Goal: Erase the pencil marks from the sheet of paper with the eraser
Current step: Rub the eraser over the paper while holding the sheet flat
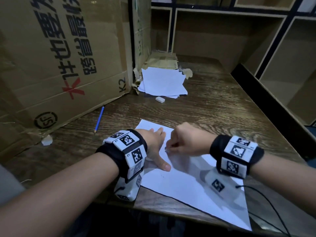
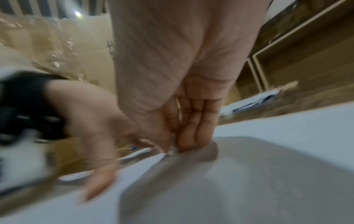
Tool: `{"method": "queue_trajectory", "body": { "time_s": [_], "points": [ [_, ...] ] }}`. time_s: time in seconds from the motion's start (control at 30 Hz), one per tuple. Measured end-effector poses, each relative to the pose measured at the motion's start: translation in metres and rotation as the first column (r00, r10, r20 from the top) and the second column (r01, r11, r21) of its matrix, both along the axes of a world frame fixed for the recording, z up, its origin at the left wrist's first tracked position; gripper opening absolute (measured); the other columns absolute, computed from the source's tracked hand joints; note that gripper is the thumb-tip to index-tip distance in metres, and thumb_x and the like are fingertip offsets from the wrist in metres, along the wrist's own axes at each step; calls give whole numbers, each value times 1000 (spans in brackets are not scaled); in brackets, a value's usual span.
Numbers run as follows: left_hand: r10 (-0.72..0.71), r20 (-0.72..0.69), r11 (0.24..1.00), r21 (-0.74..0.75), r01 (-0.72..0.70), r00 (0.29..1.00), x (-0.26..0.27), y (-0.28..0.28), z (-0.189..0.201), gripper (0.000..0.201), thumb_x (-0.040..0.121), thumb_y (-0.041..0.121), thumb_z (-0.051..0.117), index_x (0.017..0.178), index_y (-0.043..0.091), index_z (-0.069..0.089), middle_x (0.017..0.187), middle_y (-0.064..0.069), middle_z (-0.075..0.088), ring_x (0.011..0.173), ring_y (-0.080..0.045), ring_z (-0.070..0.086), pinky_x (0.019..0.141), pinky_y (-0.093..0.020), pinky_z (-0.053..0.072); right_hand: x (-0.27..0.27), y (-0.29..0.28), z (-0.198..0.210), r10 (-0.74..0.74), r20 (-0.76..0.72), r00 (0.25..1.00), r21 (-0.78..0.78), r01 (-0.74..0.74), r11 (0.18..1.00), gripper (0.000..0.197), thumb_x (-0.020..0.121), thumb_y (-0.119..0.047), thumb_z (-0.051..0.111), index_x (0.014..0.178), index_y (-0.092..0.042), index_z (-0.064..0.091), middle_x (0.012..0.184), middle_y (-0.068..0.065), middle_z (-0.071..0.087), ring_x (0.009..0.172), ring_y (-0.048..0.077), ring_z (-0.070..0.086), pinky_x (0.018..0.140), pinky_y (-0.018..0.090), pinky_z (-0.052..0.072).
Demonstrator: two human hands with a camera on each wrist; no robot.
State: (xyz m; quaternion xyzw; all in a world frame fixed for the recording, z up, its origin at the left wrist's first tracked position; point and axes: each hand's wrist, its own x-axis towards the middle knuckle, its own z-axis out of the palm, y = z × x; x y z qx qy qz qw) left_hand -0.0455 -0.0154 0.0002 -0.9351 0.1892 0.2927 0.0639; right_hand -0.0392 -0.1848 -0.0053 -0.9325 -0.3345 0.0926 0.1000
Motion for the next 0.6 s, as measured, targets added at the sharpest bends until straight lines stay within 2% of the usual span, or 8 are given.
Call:
{"method": "queue_trajectory", "body": {
  "time_s": [0.03,0.13,0.23,0.3,0.37,0.47,0.53,0.6],
  "points": [
    [2,1,1000,6,-2,1000,0,-1,1,132,74,76,65,158,14,-15,166,4,-21,154,-20,-8,123,-48,16,10,-8,0,-41,31,999,11,40,999,23,83,-24,65,73,-4,69,65,11,63,57,21,44,60,38,50],
    [0,8,1000,19,0,1000,-3,-2,4,131,74,77,64,159,14,-14,166,5,-21,154,-21,-6,123,-47,17,33,-27,4,-166,92,982,54,161,985,21,78,-16,61,63,-2,60,58,13,56,55,16,33,57,42,51],
    [9,-1,1000,14,-9,1000,-3,-1,3,132,73,78,65,159,15,-14,166,6,-20,154,-21,-6,123,-46,17,6,-10,4,-64,44,997,48,62,997,27,81,-19,62,59,-5,56,53,8,49,53,17,32,53,34,43],
    [5,-6,1000,19,-5,1000,-2,-1,2,132,73,78,64,158,15,-15,165,6,-21,154,-22,-6,123,-46,16,-12,-5,0,24,18,1000,16,-24,1000,28,85,-25,63,63,-7,61,55,7,55,54,21,38,54,31,40],
    [11,-12,1000,20,-10,1000,-3,-2,5,131,74,78,63,158,16,-15,165,6,-22,154,-22,-7,123,-46,15,2,-13,0,-31,36,999,16,30,999,26,83,-23,63,64,-5,62,55,9,56,55,24,39,54,36,43],
    [-2,-3,999,43,2,1000,-4,-3,8,130,75,78,62,159,16,-15,165,5,-21,154,-22,-7,123,-48,17,26,-25,6,-138,89,986,52,134,990,27,76,-13,62,52,-9,53,51,8,49,54,18,32,52,34,40],
    [-2,-1,999,34,2,1000,-5,-2,7,130,75,77,63,159,16,-15,166,5,-21,154,-22,-7,123,-48,16,17,-14,7,-107,74,992,42,104,994,29,77,-16,62,51,-10,51,50,7,48,53,17,31,51,34,40],
    [0,-3,1000,20,0,1000,-5,-1,5,129,75,77,63,159,16,-14,166,6,-20,154,-22,-7,123,-47,16,-5,2,2,-28,47,999,17,27,999,28,82,-24,62,60,-7,60,54,10,52,52,20,36,54,35,41]
  ]
}}
